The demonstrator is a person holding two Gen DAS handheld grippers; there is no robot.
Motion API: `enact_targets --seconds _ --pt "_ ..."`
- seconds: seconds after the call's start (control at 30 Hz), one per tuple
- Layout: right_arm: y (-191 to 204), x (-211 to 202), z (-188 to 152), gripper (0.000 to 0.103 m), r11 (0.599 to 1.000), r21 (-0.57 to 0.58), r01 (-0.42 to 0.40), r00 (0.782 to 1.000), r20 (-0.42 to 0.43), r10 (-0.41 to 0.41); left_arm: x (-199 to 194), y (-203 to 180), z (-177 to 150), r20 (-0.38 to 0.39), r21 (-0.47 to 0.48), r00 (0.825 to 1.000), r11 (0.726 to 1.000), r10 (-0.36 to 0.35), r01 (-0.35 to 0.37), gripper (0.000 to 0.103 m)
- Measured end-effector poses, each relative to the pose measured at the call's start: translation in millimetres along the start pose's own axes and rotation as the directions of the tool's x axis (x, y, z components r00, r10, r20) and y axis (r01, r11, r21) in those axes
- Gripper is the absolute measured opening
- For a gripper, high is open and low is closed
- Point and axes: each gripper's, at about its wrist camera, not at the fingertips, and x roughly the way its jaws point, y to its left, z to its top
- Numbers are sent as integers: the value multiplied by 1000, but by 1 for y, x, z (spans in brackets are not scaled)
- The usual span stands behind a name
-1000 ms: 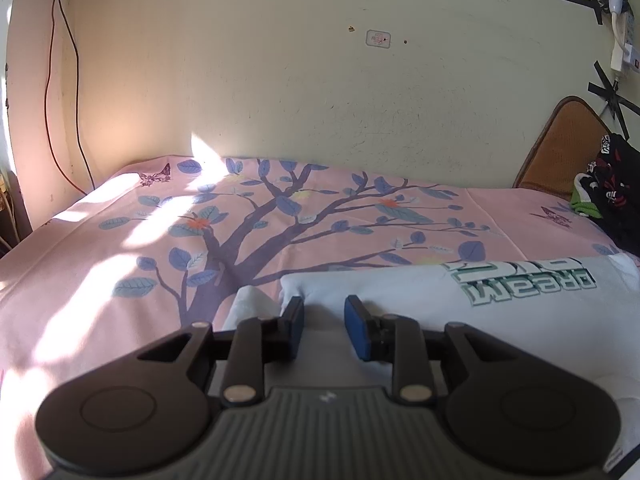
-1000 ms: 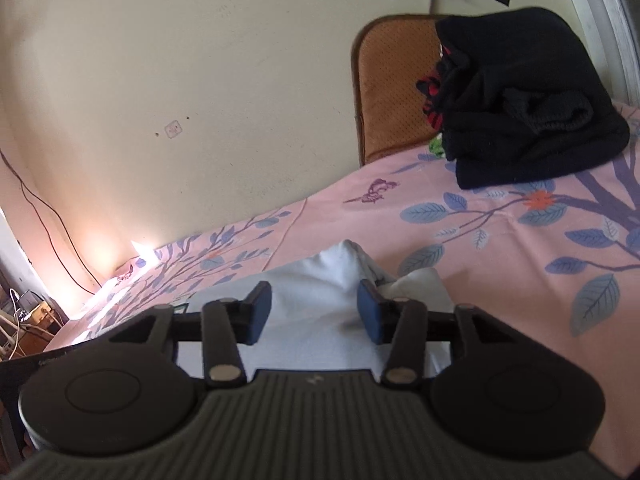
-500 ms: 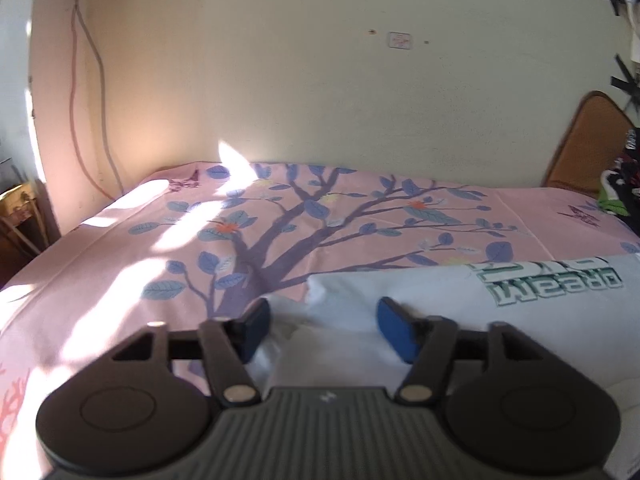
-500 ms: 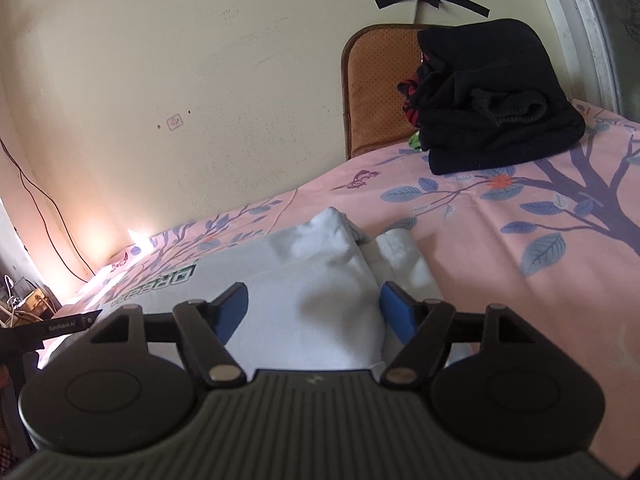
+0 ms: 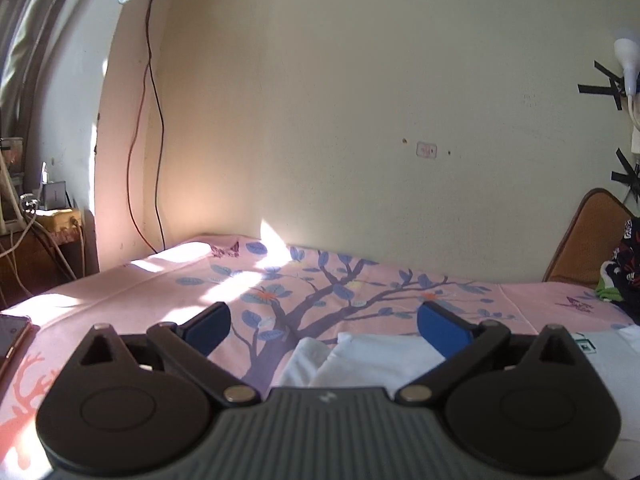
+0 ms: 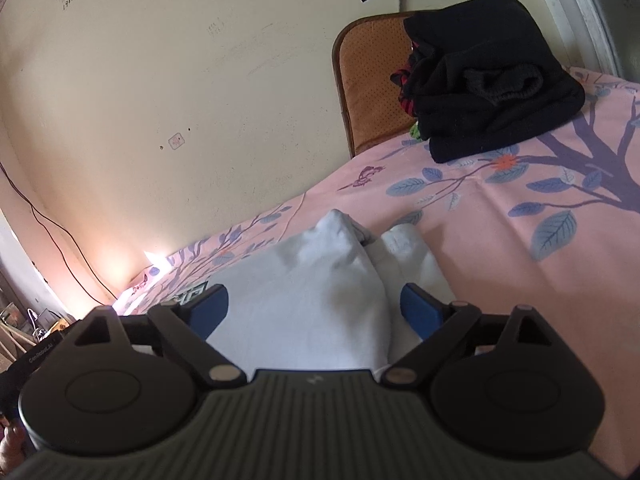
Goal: Fold small clothes
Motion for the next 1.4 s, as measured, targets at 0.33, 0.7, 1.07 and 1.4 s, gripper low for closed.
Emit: enact_targets --seconds 0.33,0.7,1.07,1.4 --pt "-6 4 0 98 999 33 -9 999 -31 10 -17 -12 0 123 49 991 997 47 -54 103" --pt "-8 3 1 103 997 58 -53 998 -37 55 -17 -10 -1 85 34 996 998 41 -44 103" --pt "-7 5 2 103 998 39 -44 998 -41 45 -19 -12 -2 91 57 996 998 14 -19 103" --pt "-12 -5 9 101 996 63 -58 996 -58 61 -10 4 0 3 -32 999 999 -33 33 103"
